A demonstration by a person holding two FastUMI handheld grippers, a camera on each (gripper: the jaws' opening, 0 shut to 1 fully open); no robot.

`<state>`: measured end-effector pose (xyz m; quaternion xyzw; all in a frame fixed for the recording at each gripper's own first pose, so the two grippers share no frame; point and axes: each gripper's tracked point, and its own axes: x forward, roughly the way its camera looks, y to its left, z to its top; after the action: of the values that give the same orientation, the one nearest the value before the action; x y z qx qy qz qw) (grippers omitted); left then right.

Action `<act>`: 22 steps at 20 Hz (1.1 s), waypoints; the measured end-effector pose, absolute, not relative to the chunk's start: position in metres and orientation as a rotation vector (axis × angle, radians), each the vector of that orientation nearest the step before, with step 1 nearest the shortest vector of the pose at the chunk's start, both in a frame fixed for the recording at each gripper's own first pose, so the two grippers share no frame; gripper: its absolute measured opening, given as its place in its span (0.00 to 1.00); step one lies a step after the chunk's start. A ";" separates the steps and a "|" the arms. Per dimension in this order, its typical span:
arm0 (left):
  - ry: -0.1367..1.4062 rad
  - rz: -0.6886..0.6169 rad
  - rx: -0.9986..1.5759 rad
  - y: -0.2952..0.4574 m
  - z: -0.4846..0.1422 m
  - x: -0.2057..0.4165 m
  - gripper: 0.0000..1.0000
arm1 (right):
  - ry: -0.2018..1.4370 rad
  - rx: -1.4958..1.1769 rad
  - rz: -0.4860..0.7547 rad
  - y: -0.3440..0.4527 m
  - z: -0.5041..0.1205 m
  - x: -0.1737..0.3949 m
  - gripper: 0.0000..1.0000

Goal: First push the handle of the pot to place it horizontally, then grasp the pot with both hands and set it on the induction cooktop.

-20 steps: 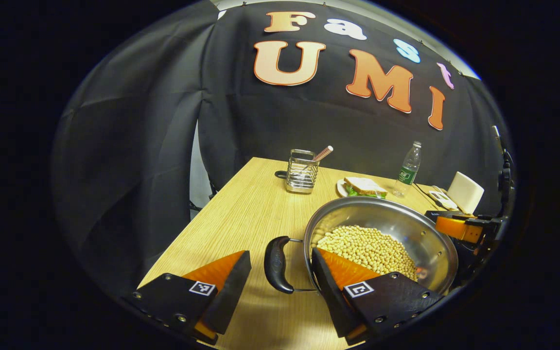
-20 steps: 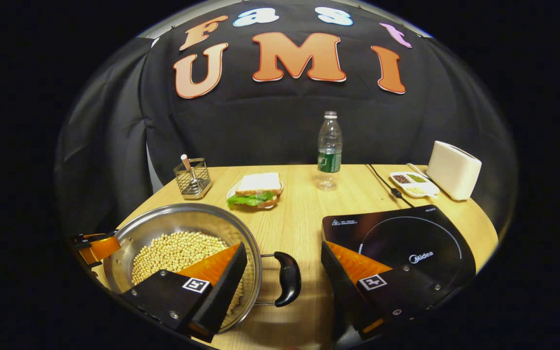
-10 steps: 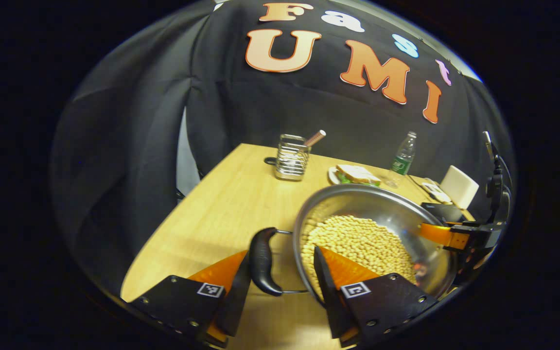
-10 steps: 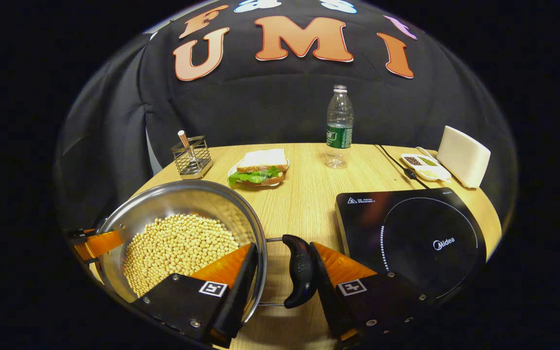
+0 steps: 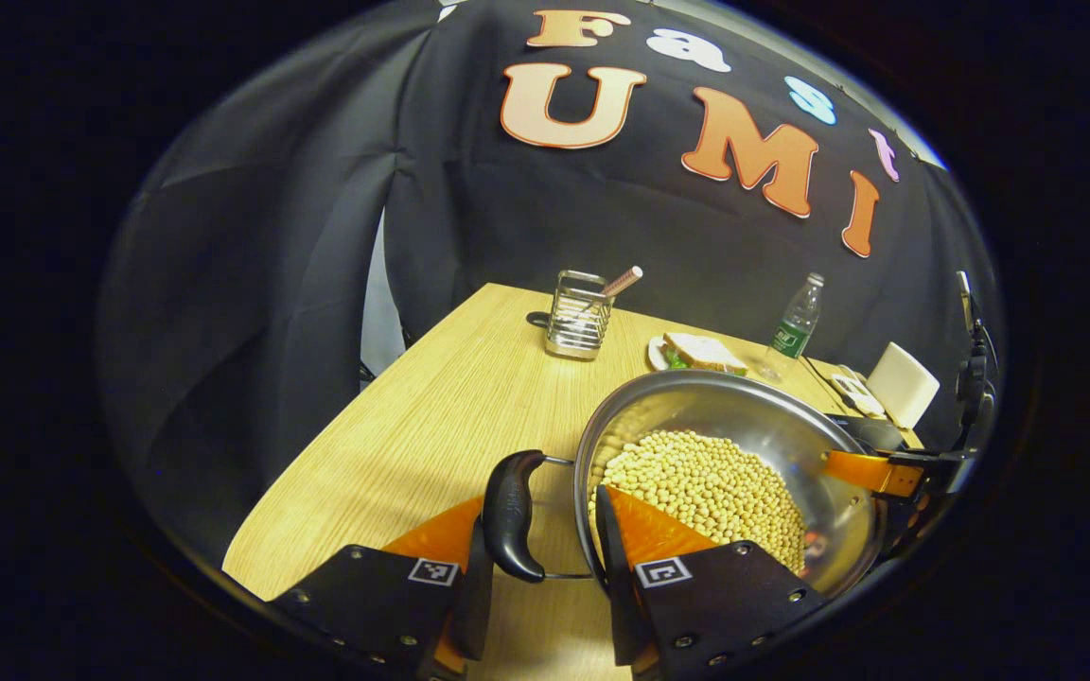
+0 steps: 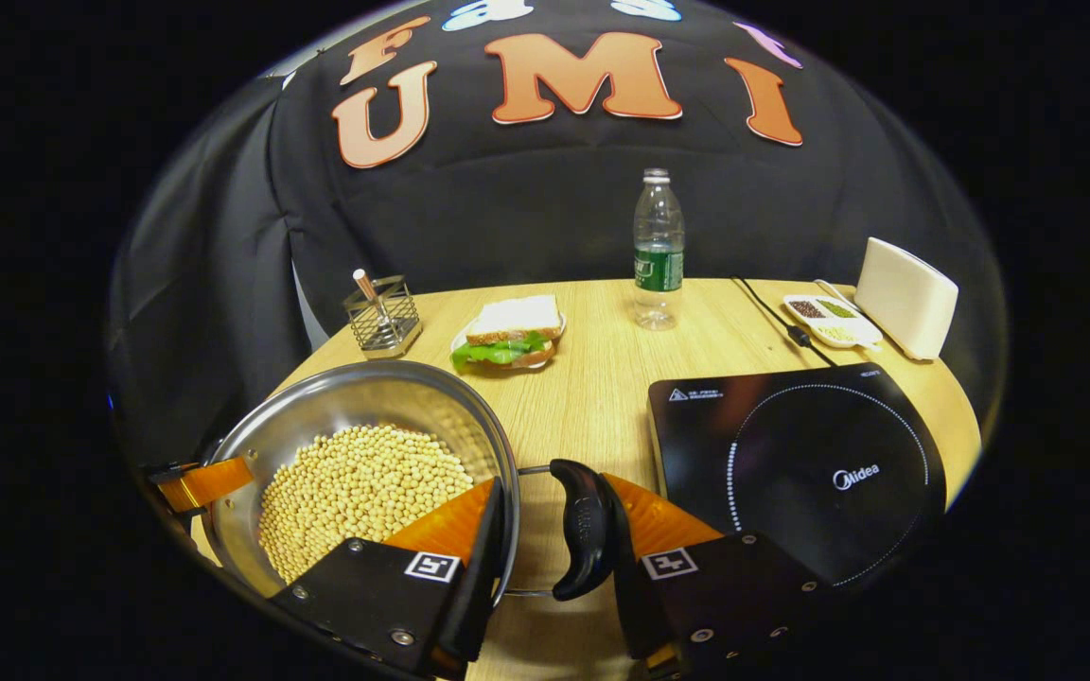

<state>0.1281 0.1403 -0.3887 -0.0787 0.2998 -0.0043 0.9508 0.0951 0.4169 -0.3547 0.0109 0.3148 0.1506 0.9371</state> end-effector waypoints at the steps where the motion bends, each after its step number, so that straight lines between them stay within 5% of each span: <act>1: 0.600 -0.006 -0.165 0.139 -0.382 0.128 0.52 | 0.633 0.031 0.302 0.412 -0.348 0.093 0.55; 22: 0.556 -0.089 -0.133 0.000 -0.312 0.114 0.52 | 0.579 0.114 0.190 0.271 -0.291 0.082 0.55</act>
<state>0.1137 -0.0003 -0.3121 -0.0655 0.2741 -0.0439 0.9585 0.0820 0.2715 -0.2910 0.0563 0.2849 0.0937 0.9523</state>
